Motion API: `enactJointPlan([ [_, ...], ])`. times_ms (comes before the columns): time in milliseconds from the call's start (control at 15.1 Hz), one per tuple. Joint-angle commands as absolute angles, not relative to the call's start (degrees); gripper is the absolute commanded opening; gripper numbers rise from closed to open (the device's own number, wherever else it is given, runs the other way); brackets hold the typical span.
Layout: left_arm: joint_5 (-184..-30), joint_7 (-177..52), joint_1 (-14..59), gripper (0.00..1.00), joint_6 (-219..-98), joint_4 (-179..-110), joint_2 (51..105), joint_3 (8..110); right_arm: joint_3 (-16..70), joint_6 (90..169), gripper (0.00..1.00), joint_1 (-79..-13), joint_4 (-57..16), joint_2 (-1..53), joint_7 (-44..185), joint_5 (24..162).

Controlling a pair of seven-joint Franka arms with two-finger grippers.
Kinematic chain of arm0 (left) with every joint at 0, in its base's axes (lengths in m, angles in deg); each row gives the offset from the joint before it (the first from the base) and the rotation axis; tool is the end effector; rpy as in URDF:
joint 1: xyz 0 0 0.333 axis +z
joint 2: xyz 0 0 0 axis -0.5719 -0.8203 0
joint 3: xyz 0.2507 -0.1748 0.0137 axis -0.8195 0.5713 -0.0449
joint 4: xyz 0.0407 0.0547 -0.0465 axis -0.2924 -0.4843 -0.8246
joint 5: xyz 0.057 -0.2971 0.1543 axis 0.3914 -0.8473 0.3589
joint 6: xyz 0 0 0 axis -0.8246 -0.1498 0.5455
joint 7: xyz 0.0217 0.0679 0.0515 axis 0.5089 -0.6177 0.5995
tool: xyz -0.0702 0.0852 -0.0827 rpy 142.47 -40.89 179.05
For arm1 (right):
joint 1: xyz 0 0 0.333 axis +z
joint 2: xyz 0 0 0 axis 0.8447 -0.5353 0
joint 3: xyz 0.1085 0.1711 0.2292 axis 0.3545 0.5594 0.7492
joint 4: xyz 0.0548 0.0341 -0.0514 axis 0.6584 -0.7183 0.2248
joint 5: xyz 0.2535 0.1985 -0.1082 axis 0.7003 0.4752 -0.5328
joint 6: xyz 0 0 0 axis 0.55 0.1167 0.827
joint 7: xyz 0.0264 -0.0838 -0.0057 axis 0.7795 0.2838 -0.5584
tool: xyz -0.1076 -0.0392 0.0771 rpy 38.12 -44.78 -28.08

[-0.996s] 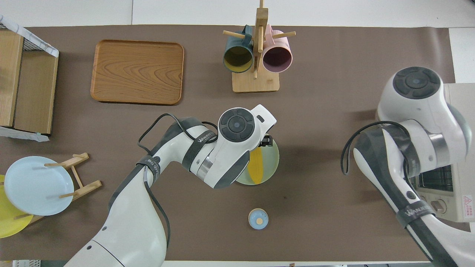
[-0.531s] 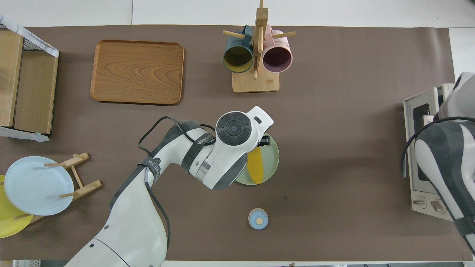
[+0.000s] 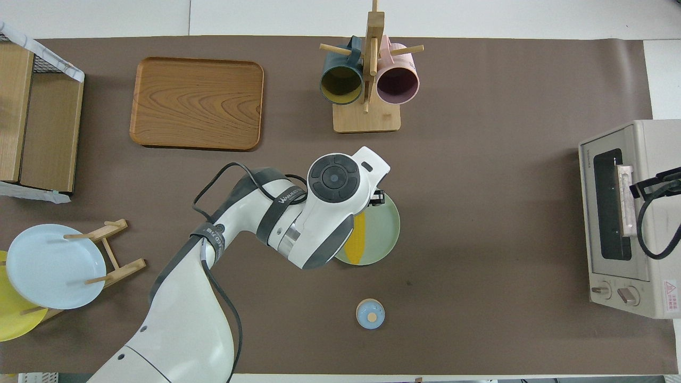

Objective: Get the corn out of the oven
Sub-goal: 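Lift the corn with the left gripper and move it over the wooden tray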

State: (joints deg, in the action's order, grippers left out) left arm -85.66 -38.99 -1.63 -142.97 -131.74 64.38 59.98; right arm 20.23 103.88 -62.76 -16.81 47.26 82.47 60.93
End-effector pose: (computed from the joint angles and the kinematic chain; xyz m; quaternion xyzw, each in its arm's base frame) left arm 0.4666 -0.4032 0.3562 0.9989 0.0039 -0.0079 0.0465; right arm 0.4662 -0.0419 0.5607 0.9909 0.1322 -0.0242 0.0076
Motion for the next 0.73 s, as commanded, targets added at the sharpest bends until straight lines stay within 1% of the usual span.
enactJointPlan([
  [0, -85.43, -45.64, 7.17, 0.00, -134.16, -129.41, 69.85, 60.29, 20.28, 101.11, 1.00, -61.86, -12.59, 45.44, 80.12, 62.08],
  [133, -85.16, -49.77, 12.53, 0.00, -131.16, -124.66, 67.84, 60.20, 20.19, 99.52, 1.00, -62.20, -11.87, 44.55, 78.80, 61.64],
  [266, -85.16, -53.21, 17.81, 0.00, -130.01, -119.75, 65.38, 60.29, 20.28, 100.13, 1.00, -61.77, -11.35, 44.38, 78.36, 61.20],
  [398, -85.16, -57.16, 21.68, 0.00, -128.70, -113.42, 61.25, 60.29, 20.28, 99.70, 1.00, -61.77, -9.95, 43.33, 76.60, 61.11],
  [465, -85.16, -59.01, 22.74, 0.00, -127.47, -109.91, 58.80, 60.29, 20.28, 99.35, 1.00, -61.77, -9.59, 43.06, 76.51, 61.02],
  [598, -85.08, -62.53, 24.77, 0.00, -124.22, -99.12, 50.90, 60.11, 20.37, 98.99, 1.00, -61.42, -8.80, 42.97, 76.34, 60.24],
  [664, -85.07, -63.50, 25.03, 0.00, -124.55, -94.54, 45.99, 59.85, 20.37, 97.95, 1.00, -60.98, -7.84, 42.80, 76.33, 59.97],
])
